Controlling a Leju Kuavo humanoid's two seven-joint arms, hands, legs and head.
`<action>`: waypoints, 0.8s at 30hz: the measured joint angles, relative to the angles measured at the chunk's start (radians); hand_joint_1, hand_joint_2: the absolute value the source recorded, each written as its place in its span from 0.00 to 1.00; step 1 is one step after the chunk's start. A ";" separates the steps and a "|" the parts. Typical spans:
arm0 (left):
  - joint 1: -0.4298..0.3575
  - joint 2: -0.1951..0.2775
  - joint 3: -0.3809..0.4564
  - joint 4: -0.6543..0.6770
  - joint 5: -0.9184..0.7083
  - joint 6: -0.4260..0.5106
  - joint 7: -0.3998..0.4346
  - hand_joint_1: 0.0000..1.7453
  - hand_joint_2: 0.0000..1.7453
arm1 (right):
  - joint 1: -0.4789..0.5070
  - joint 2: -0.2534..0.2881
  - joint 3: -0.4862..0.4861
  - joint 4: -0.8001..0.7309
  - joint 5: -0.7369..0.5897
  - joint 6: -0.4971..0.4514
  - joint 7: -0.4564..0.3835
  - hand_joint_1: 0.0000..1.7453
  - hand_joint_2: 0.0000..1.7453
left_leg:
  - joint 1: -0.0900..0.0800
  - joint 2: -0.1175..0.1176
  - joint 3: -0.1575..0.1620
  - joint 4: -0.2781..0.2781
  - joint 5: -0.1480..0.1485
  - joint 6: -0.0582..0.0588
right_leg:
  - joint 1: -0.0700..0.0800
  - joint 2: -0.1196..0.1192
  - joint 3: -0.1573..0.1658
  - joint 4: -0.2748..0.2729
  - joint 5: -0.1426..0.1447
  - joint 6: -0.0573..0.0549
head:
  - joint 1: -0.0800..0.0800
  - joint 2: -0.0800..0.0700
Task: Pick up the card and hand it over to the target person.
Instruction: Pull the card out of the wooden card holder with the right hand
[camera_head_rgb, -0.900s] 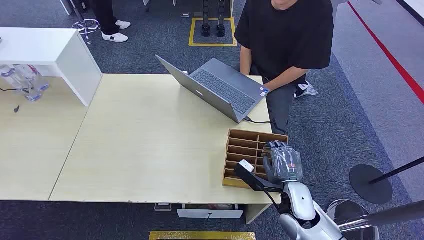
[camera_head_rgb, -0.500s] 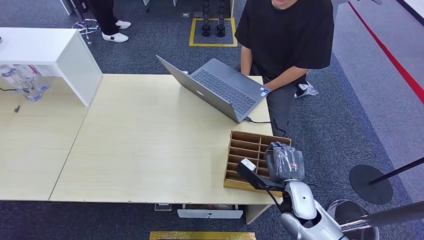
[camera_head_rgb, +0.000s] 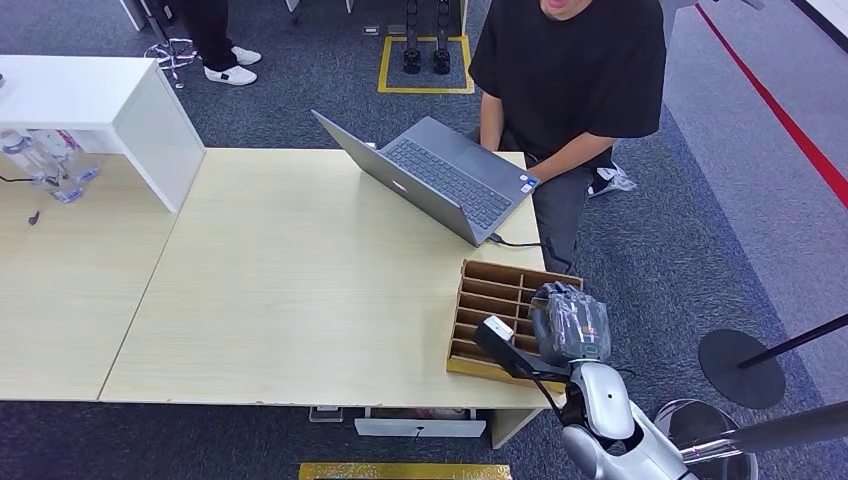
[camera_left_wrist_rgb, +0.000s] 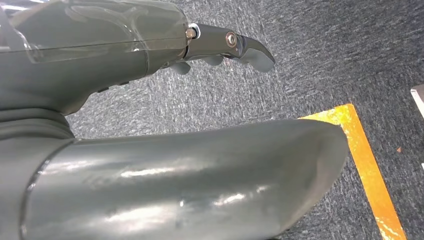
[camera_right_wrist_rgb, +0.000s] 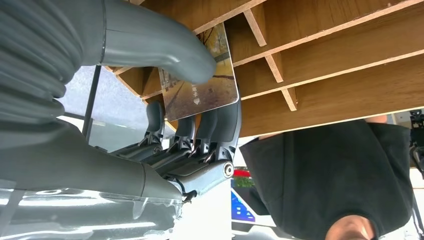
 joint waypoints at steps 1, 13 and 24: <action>0.000 0.000 0.000 0.000 0.000 0.000 0.000 0.00 0.00 | 0.002 -0.006 -0.002 -0.014 0.004 0.001 0.001 0.67 1.00 | 0.000 0.000 0.000 0.000 0.000 0.000 | 0.000 0.000 0.000 0.000 0.000 0.000 | 0.000 0.000; -0.003 0.000 -0.006 -0.001 -0.001 -0.004 0.000 0.00 0.00 | -0.010 -0.028 -0.018 -0.145 0.057 0.059 0.006 0.87 1.00 | -0.001 0.001 -0.001 0.001 0.000 0.000 | 0.000 0.001 -0.002 0.002 0.000 0.000 | 0.000 0.000; -0.002 0.001 -0.010 -0.002 -0.001 -0.007 0.003 0.00 0.00 | -0.021 -0.040 0.007 -0.225 0.142 0.111 -0.008 0.87 1.00 | 0.000 0.001 -0.002 0.001 -0.001 0.000 | 0.000 0.001 -0.002 0.002 0.000 0.000 | 0.000 0.000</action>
